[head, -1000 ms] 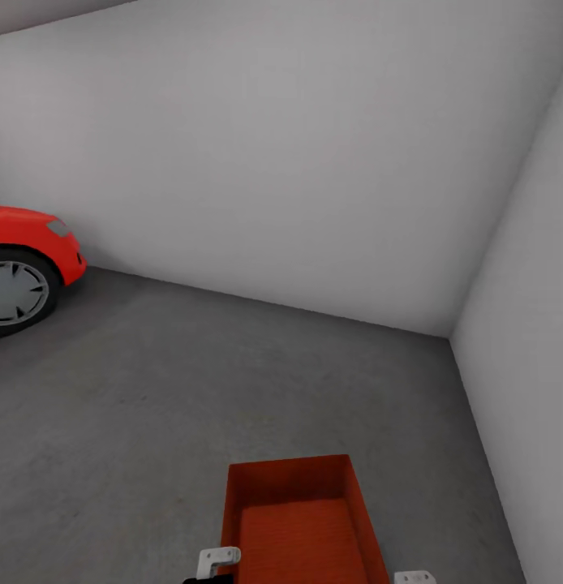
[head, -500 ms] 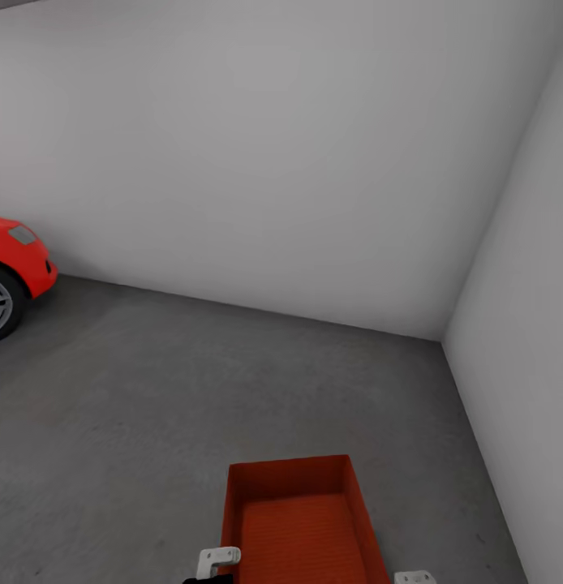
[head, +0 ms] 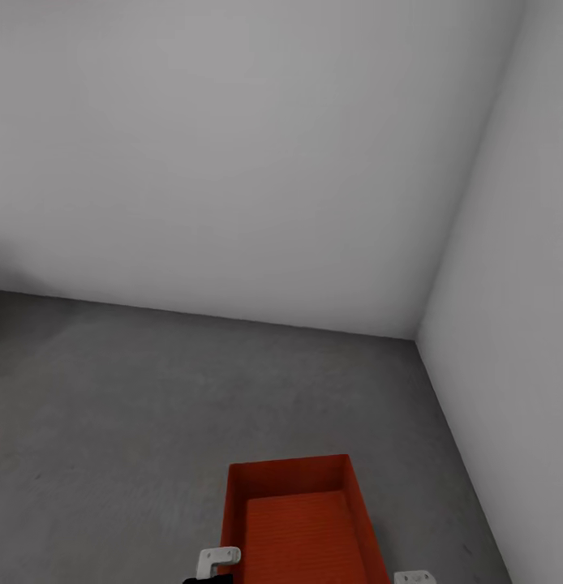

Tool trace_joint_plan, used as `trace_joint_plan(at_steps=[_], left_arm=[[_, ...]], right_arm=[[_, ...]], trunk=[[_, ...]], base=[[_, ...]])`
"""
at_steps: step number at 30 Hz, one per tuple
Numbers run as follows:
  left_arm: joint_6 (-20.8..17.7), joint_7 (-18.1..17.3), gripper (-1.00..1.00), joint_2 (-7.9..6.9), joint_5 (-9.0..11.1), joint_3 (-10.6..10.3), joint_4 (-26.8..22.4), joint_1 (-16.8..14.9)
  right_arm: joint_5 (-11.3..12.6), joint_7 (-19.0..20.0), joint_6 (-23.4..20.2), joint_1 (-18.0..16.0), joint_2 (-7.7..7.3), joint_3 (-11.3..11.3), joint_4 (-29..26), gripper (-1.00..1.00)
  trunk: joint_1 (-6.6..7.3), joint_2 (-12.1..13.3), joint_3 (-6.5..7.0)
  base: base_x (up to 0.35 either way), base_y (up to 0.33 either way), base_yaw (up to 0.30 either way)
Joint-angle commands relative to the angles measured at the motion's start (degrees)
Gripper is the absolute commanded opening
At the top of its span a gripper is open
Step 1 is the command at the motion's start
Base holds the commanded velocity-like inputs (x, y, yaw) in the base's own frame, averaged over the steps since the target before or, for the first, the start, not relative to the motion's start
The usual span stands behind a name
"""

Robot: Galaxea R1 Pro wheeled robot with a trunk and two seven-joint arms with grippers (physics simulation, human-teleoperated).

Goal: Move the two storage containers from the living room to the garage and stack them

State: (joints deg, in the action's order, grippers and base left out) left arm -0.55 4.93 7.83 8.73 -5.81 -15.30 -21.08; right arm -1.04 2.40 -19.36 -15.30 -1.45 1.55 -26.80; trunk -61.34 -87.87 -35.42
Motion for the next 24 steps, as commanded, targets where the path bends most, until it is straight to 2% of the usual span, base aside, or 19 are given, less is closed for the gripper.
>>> trace_joint_plan(at_steps=[1, 24], left_arm=[[3.0, -2.2, -1.0, -3.88, 0.6, -1.7, -0.3, 0.0], [3.0, -2.1, -1.0, -3.89, 0.6, -1.7, -0.3, 0.0]], right_arm=[[1.2, 2.8, -0.3, 0.0, -0.13, 0.5, 0.1, -1.0], [1.2, 2.8, -0.3, 0.0, -0.13, 0.5, 0.1, -1.0]], trunk=[[-0.03, 0.0, -0.06], [-0.03, 0.0, -0.06]], base=[[0.321, 0.0, -0.167], [0.32, 0.0, -0.194]])
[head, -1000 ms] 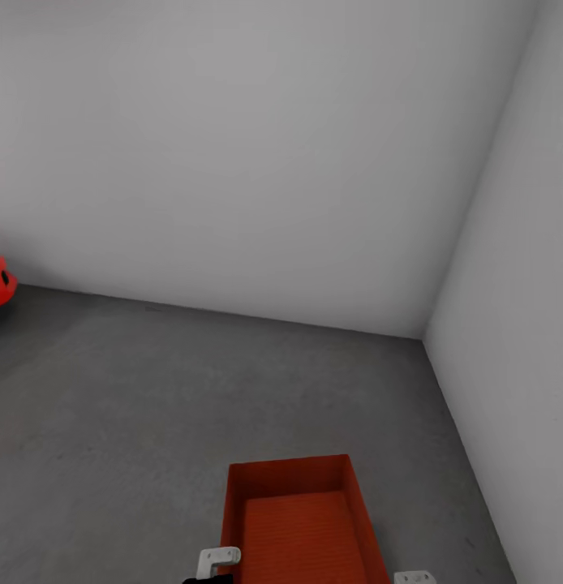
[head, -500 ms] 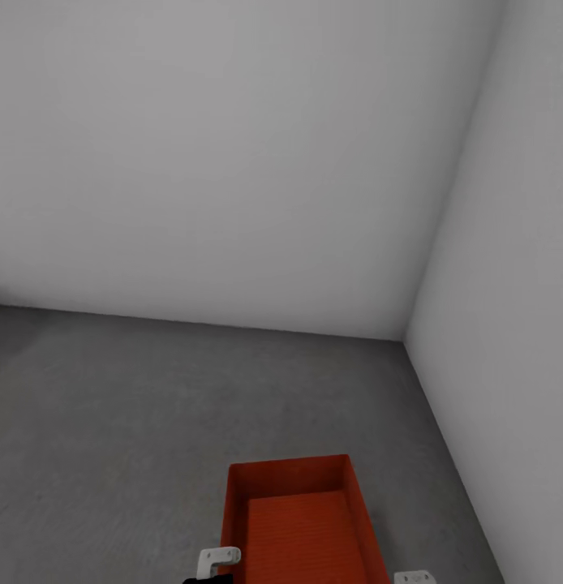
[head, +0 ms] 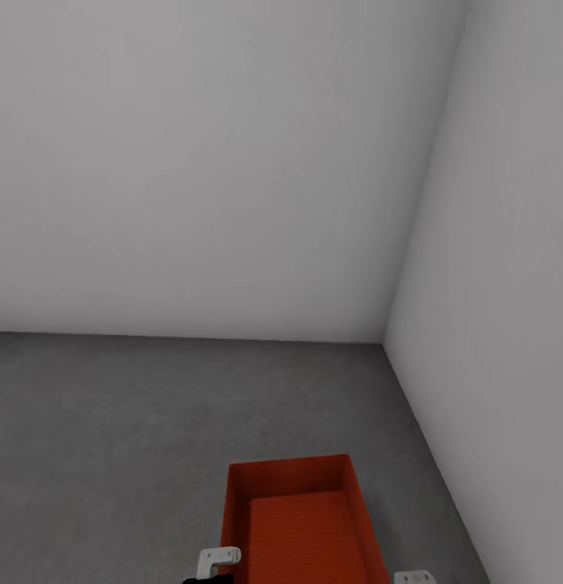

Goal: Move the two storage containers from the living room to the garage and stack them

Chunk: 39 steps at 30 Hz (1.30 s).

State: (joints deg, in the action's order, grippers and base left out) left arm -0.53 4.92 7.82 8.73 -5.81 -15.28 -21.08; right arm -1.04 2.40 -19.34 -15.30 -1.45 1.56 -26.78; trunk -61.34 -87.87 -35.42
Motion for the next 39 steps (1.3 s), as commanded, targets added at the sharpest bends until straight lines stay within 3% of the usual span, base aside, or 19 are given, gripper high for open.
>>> trace_joint_plan(at_steps=[1, 10, 39], left_arm=[[3.0, -2.1, -1.0, -3.88, 0.6, -1.8, -0.3, 0.0], [3.0, -2.1, -1.0, -3.87, 0.6, -1.8, -0.3, 0.0], [2.9, -2.1, -1.0, -3.87, 0.6, -1.8, -0.3, 0.0]], right_arm=[[1.2, 2.8, -0.3, 0.0, -0.13, 0.5, 0.1, -1.0], [1.2, 2.8, -0.3, 0.0, -0.13, 0.5, 0.1, -1.0], [1.2, 2.8, -0.3, 0.0, -0.13, 0.5, 0.1, -1.0]], trunk=[[-0.03, 0.0, -0.06], [-0.03, 0.0, -0.06], [-0.03, 0.0, -0.06]], base=[[0.321, 0.0, -0.195], [0.32, 0.0, -0.112], [0.311, 0.0, -0.003]])
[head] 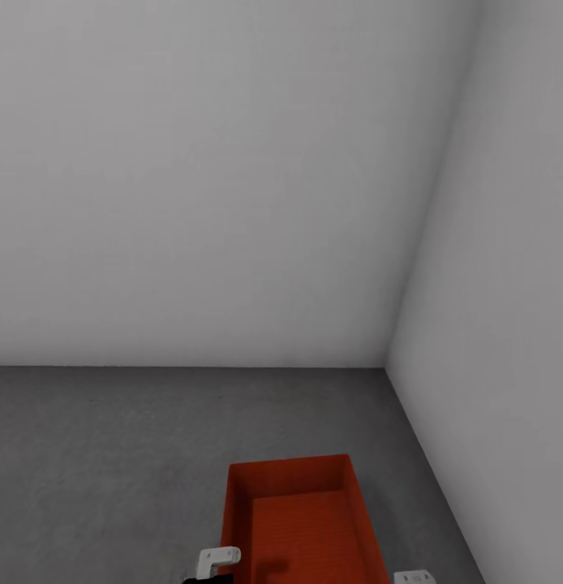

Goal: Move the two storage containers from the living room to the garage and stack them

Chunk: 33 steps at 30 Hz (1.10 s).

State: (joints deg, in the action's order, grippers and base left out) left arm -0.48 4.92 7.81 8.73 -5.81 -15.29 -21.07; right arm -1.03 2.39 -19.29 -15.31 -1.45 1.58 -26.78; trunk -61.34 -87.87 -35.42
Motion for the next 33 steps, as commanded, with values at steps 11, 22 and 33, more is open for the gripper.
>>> trace_joint_plan(at_steps=[11, 22, 33], left_arm=[[2.9, -2.1, -1.0, -3.86, 0.6, -1.8, -0.3, 0.0], [2.9, -2.1, -1.0, -3.86, 0.6, -1.8, -0.3, 0.0], [2.9, -2.1, -1.0, -3.86, 0.6, -1.8, -0.3, 0.0]], right_arm=[[1.2, 2.8, -0.3, 0.0, -0.13, 0.5, 0.1, -1.0], [1.2, 2.8, -0.3, 0.0, -0.13, 0.5, 0.1, -1.0], [1.2, 2.8, -0.3, 0.0, -0.13, 0.5, 0.1, -1.0]], trunk=[[-0.03, 0.0, -0.06], [-0.03, 0.0, -0.06], [-0.03, 0.0, -0.06]], base=[[0.307, 0.0, 0.0], [0.307, 0.0, 0.0], [0.303, 0.0, 0.0]])
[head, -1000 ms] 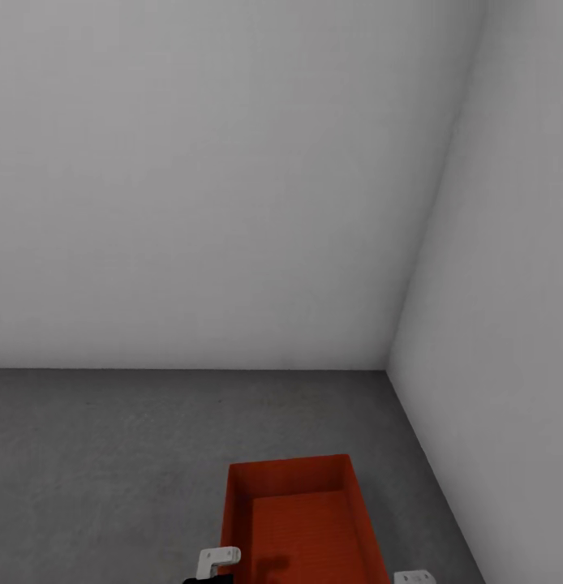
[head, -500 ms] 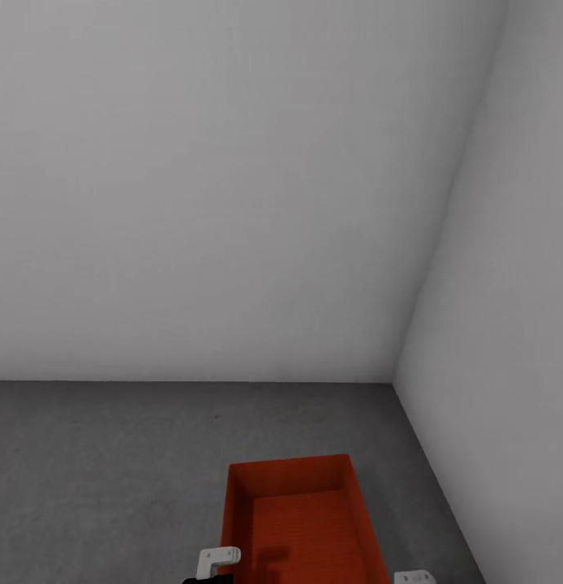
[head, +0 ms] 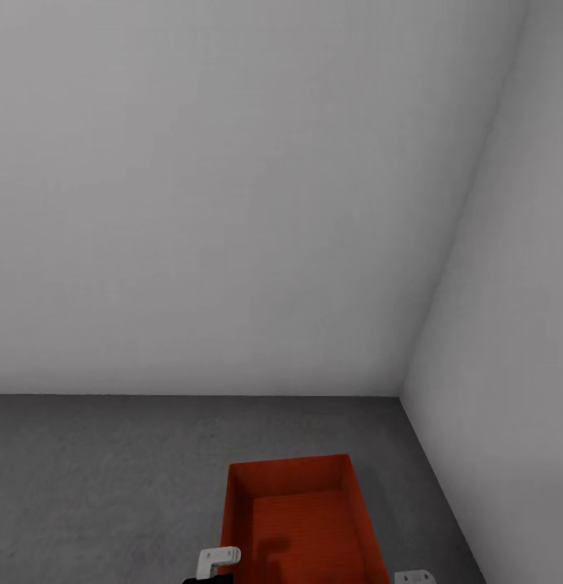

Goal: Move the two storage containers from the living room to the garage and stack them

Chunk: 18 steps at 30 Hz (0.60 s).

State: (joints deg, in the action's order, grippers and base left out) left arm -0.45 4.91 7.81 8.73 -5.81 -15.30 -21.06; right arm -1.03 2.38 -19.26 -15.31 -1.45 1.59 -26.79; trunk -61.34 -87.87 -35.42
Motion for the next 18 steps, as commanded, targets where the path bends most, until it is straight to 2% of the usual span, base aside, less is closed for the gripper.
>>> trace_joint_plan(at_steps=[1, 10, 18], left_arm=[[2.9, -2.1, -1.0, -3.86, 0.6, -1.8, -0.3, 0.0], [2.9, -2.1, -1.0, -3.86, 0.6, -1.8, -0.3, 0.0], [2.9, -2.1, -1.0, -3.86, 0.6, -1.8, -0.3, 0.0]], right_arm=[[1.2, 2.8, -0.3, 0.0, -0.13, 0.5, 0.1, -1.0], [1.2, 2.8, -0.3, 0.0, -0.13, 0.5, 0.1, -1.0], [1.2, 2.8, -0.3, 0.0, -0.13, 0.5, 0.1, -1.0]], trunk=[[-0.03, 0.0, -0.06], [-0.03, 0.0, -0.06], [-0.03, 0.0, -0.06]], base=[[0.287, 0.0, 0.0], [0.216, -0.061, 0.0], [0.077, -0.09, 0.0]])
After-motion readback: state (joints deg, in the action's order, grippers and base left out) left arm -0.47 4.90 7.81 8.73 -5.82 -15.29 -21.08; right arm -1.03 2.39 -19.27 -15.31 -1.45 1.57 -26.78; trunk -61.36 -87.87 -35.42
